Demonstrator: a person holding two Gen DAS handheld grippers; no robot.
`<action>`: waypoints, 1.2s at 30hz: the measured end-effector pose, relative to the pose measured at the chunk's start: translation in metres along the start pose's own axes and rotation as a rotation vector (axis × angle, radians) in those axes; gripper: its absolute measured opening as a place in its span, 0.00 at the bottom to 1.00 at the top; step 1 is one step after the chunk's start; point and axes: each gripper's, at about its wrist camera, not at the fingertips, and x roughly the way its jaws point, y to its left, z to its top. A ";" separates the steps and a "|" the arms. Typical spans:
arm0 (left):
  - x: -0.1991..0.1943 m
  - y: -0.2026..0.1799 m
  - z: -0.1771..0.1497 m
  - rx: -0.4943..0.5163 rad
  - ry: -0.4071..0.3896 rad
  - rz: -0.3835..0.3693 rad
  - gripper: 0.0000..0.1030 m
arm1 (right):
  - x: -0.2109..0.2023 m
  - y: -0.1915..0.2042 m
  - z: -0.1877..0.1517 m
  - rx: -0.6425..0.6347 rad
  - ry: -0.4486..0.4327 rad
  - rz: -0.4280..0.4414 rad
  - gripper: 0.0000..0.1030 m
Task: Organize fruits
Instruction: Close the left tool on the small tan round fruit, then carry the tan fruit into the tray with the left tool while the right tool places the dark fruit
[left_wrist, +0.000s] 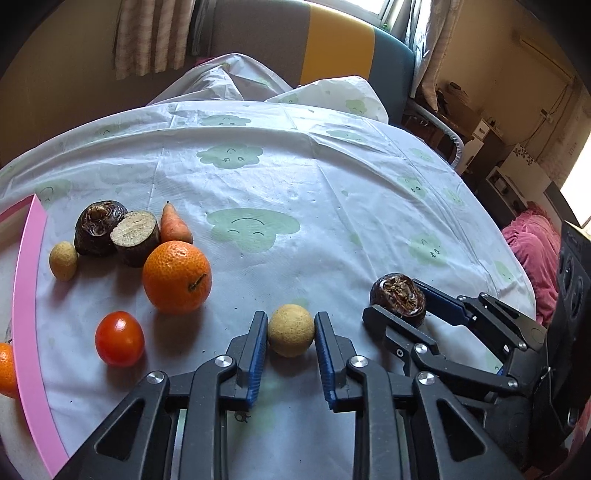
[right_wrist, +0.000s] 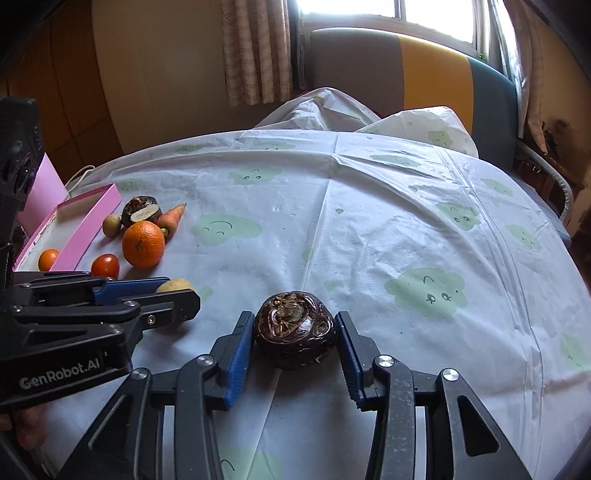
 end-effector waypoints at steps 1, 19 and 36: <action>-0.001 0.001 -0.001 -0.004 -0.001 -0.001 0.25 | 0.000 -0.001 0.000 0.003 0.002 0.006 0.45; -0.077 0.035 -0.022 -0.060 -0.118 0.098 0.25 | -0.004 0.023 -0.001 -0.075 0.007 -0.077 0.42; -0.156 0.150 -0.052 -0.297 -0.234 0.363 0.25 | -0.037 0.154 0.022 -0.234 -0.053 0.234 0.42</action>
